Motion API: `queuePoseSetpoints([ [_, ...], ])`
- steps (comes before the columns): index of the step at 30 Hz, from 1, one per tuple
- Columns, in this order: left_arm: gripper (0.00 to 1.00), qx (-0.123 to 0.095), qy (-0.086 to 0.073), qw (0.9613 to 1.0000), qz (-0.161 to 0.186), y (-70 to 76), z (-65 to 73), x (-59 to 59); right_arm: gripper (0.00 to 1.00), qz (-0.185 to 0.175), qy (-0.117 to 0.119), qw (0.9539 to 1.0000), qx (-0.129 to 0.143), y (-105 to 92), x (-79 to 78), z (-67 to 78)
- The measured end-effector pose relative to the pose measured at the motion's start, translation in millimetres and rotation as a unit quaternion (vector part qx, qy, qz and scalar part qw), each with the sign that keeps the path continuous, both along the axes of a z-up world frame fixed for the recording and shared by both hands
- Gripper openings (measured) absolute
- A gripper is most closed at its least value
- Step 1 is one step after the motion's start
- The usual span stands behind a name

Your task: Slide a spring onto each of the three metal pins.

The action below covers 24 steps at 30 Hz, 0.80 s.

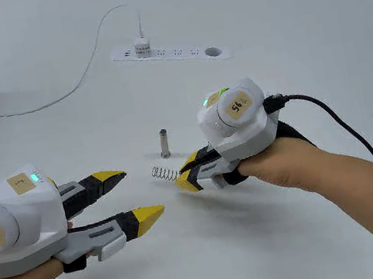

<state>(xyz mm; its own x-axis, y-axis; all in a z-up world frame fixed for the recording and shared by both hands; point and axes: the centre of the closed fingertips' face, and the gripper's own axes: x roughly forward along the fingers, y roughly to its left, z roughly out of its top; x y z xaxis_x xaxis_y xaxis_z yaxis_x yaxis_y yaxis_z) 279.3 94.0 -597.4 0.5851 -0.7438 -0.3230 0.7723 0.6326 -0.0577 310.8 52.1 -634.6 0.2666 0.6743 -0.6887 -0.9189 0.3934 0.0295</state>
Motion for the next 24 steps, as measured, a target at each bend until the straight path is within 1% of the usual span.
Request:
queuePoseSetpoints([
  [5, 0.5, 0.003, 0.0, 0.9999, -0.011, -6.9, -0.7, -2.0, 0.11, 0.018, -0.004, 0.9998, -0.007, -7.2, -9.7, 7.6],
  [10, 0.49, 0.007, 0.001, 0.9995, -0.031, -17.8, -2.8, -8.4, 0.11, 0.032, -0.012, 0.9993, -0.015, -15.5, -19.9, 14.3],
  [14, 0.48, 0.01, 0.004, 0.9988, -0.047, -26.4, -5.1, -14.1, 0.11, 0.044, -0.01, 0.9988, -0.019, -22.0, -31.7, 17.0],
  [16, 0.48, 0.015, 0.003, 0.9983, -0.057, -31.5, -6.6, -17.5, 0.11, 0.053, -0.008, 0.9984, -0.021, -24.3, -40.3, 17.5],
  [18, 0.48, 0.017, 0.004, 0.9977, -0.065, -35.6, -7.4, -20.3, 0.11, 0.057, -0.01, 0.9981, -0.023, -26.3, -45.7, 17.4],
  [20, 0.48, 0.011, 0.005, 0.9968, -0.08, -42.1, -6.1, -24.5, 0.11, 0.066, -0.006, 0.9975, -0.025, -28.8, -53.7, 18.3],
  [24, 0.47, 0.012, 0.005, 0.9953, -0.096, -48.4, -5.6, -28.8, 0.11, 0.08, -0.007, 0.9963, -0.031, -32.1, -60.0, 21.5],
])
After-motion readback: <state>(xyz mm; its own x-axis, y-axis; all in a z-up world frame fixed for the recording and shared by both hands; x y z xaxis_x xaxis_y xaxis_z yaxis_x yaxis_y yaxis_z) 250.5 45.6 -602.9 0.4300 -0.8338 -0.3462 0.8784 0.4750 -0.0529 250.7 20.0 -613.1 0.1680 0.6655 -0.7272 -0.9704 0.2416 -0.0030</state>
